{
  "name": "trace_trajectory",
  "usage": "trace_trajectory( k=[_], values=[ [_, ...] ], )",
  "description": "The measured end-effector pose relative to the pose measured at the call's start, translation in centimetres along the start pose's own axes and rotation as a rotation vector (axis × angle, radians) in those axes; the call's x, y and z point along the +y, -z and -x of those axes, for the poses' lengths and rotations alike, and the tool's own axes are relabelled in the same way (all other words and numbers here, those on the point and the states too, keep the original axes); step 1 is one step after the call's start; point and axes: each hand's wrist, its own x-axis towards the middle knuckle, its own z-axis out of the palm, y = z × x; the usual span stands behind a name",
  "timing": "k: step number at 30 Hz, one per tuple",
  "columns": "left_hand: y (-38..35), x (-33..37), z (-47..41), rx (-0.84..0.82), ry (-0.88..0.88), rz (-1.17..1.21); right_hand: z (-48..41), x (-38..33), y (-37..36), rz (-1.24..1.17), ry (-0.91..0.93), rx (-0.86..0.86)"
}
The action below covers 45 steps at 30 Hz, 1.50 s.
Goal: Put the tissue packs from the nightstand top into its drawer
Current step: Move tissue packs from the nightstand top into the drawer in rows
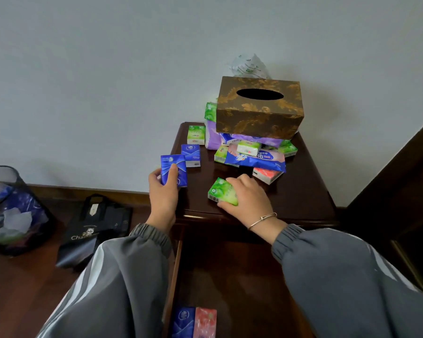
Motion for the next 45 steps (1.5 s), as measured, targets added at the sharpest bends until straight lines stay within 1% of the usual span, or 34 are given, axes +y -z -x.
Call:
trace_trajectory(
  k=[2,4,7,9,11,13,16,19,21,23,25,29,32,35,37,39,41,43,45],
  values=[
    [0.8,0.2,-0.3,0.024,-0.013,0.002,-1.0,-1.0,0.1,0.108,0.035,-0.008],
    [1.8,0.5,-0.9,0.021,0.002,0.012,-1.9,-1.8,0.8,0.151,0.08,0.02],
    [3.6,1.1,-1.9,0.002,0.022,0.008,-4.9,-4.2,1.7,0.044,0.198,0.124],
    [5.2,1.3,-2.7,0.022,-0.005,0.006,-8.6,-6.9,1.5,-0.028,0.223,0.128],
    [7.1,1.4,-3.5,0.043,-0.03,-0.029,-13.3,-9.3,0.7,-0.016,0.18,0.073],
    [8.9,1.3,-4.1,0.043,-0.023,-0.063,-18.0,-10.6,-0.5,0.059,0.096,0.036],
    [10.9,0.9,-4.9,0.04,0.021,-0.087,-23.3,-10.1,-2.5,0.158,-0.063,0.011],
    [11.9,0.3,-5.9,0.04,0.03,-0.119,-25.5,-8.7,-4.5,0.26,-0.194,-0.059],
    [12.1,0.0,-6.4,0.019,0.043,-0.115,-26.1,-8.4,-5.6,0.308,-0.225,-0.066],
    [12.0,-0.1,-6.6,0.003,0.063,-0.097,-26.6,-8.4,-6.1,0.311,-0.225,-0.032],
    [11.6,-0.1,-6.5,-0.006,0.072,-0.081,-26.9,-8.6,-5.5,0.23,-0.221,0.023],
    [10.7,0.4,-5.7,-0.005,0.074,-0.052,-25.0,-9.2,-2.7,-0.17,-0.157,0.146],
    [10.0,1.3,-4.7,-0.011,0.077,-0.049,-20.2,-9.1,0.2,-0.348,-0.045,0.175],
    [9.3,2.3,-3.3,-0.027,0.062,-0.033,-13.0,-7.3,2.5,-0.379,0.086,0.085],
    [8.9,2.9,-2.3,-0.048,0.054,-0.021,-8.4,-5.3,3.4,-0.362,0.135,0.003],
    [8.4,3.4,-1.0,-0.101,0.111,0.037,-4.9,-3.2,3.9,-0.358,0.128,-0.065],
    [7.5,3.5,0.2,-0.19,0.188,0.142,-3.0,-1.5,3.7,-0.373,0.103,-0.12],
    [6.2,3.3,1.3,-0.248,0.203,0.118,-2.0,-0.5,3.4,-0.37,0.074,-0.174],
    [5.2,2.8,2.0,-0.272,0.208,0.082,-2.2,-0.4,2.8,-0.351,0.041,-0.253]
  ],
)
